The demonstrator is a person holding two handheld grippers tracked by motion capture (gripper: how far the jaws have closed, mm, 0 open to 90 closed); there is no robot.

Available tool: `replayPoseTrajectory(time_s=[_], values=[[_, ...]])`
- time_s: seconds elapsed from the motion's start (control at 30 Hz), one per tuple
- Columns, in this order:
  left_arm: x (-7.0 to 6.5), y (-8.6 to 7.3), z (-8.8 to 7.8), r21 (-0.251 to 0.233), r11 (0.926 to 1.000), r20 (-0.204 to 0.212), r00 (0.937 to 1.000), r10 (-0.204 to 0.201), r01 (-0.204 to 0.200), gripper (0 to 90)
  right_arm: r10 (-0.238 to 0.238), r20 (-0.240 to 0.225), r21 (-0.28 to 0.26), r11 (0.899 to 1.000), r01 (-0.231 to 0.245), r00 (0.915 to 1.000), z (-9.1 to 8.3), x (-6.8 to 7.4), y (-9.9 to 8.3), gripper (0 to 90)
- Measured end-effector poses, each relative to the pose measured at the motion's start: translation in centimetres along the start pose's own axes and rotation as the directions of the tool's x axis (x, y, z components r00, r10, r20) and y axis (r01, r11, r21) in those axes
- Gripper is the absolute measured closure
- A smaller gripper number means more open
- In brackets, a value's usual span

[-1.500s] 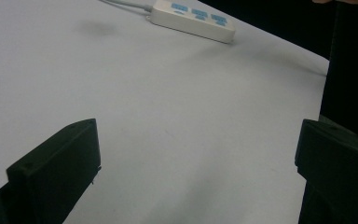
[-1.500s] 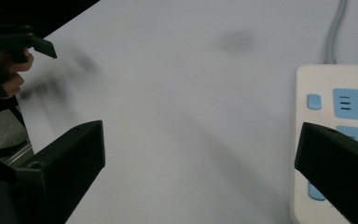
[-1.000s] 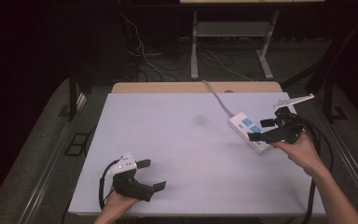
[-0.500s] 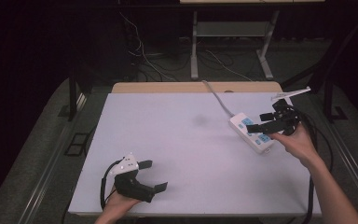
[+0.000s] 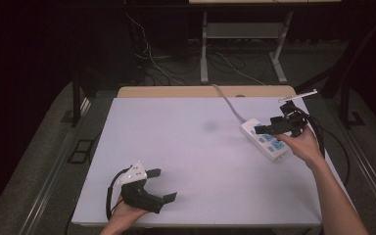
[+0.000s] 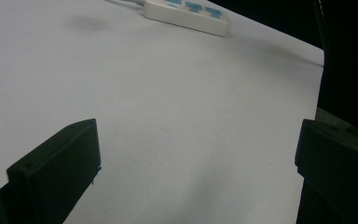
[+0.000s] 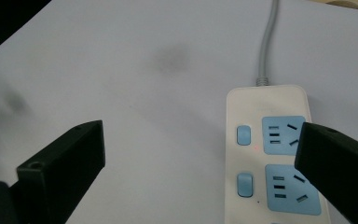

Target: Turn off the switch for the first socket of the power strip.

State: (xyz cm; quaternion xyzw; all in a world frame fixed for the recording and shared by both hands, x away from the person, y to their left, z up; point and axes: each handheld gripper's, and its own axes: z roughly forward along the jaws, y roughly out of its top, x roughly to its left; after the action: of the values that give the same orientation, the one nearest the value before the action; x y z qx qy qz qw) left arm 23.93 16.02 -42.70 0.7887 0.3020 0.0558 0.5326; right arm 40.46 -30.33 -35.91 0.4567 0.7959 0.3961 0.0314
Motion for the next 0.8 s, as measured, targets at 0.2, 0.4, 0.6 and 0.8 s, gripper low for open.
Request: replayPoseTrajectory(time_s=[0.2,0.4,0.6,0.8], values=[[0.0,0.0,0.0,0.001,1.0000,-0.003,1.0000,0.007,-0.007,0.0,-0.012,0.033,-0.010,1.000,0.012,0.9994,0.2,-0.4,0.3,14.8],[0.1,0.0,-0.2,-0.005,1.0000,-0.007,1.0000,0.003,-0.003,0.0,-0.021,0.074,-0.020,1.000,0.022,0.9970,0.4,-0.7,0.7,26.9],[0.2,0.0,-0.2,-0.009,1.0000,-0.009,1.0000,-0.004,0.004,0.0,-0.025,0.082,-0.015,1.000,0.026,0.9963,1.0,-1.2,1.1,56.4],[0.3,0.0,-0.3,-0.014,0.9999,-0.012,0.9999,-0.008,0.008,0.0,-0.032,0.063,-0.004,0.999,0.032,0.9975,1.3,-1.8,1.3,77.9]])
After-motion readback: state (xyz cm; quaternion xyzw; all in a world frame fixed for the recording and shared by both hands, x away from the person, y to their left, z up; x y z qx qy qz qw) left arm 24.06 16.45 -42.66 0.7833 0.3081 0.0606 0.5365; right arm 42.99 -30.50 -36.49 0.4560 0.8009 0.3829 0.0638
